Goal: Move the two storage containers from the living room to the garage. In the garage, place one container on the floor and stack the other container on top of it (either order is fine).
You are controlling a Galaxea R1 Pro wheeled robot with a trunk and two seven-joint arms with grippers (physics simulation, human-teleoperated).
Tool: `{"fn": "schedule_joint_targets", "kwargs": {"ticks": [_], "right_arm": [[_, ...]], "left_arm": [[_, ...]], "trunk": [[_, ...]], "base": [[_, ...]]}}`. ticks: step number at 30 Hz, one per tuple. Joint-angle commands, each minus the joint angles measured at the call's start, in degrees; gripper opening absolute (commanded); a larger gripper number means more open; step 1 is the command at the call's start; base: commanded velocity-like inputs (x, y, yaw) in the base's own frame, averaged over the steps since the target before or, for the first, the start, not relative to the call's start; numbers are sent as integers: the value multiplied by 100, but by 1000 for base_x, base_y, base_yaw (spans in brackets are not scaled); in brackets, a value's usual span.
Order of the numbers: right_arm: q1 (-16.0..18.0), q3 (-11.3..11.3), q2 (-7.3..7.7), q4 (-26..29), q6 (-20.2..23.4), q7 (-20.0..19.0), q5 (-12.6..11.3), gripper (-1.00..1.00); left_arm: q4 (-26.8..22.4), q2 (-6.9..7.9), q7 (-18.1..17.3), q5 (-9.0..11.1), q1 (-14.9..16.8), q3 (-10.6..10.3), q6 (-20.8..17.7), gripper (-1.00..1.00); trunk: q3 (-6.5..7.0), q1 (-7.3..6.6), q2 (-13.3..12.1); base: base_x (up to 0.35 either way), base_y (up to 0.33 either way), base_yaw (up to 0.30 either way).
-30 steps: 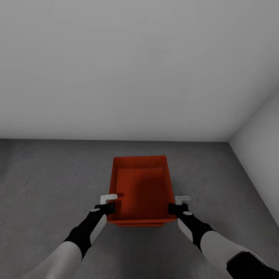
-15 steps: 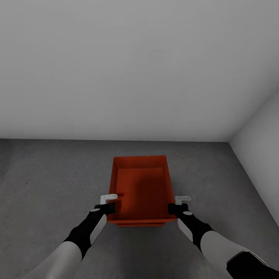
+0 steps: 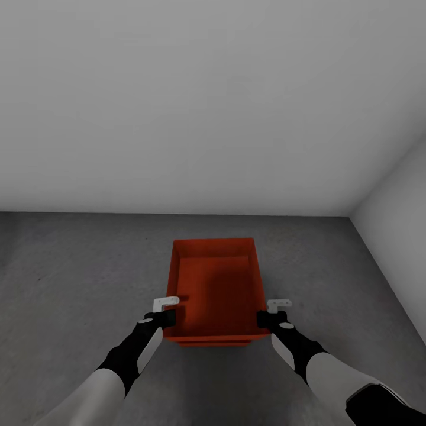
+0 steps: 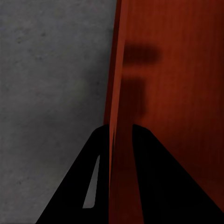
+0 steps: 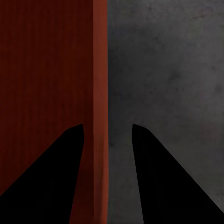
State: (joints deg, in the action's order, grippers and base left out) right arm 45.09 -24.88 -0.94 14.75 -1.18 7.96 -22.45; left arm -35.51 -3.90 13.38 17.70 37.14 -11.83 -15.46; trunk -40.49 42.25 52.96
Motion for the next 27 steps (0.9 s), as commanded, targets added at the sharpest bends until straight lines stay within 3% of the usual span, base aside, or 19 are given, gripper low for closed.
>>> {"fn": "schedule_joint_targets", "kwargs": {"ticks": [1, 27], "right_arm": [[5, 107, 23, -91, -22, 100, -76, -100], [2, 107, 23, -93, -4, 99, -76, -100]], "left_arm": [[-27, 12, 95, -136, 4, 345, -41, -100], [-18, 12, 95, -136, 4, 341, -44, -100]], "trunk": [[-22, 23, 45], [-489, 594, 1088]], "base": [[0, 0, 0], [0, 0, 0]]}}
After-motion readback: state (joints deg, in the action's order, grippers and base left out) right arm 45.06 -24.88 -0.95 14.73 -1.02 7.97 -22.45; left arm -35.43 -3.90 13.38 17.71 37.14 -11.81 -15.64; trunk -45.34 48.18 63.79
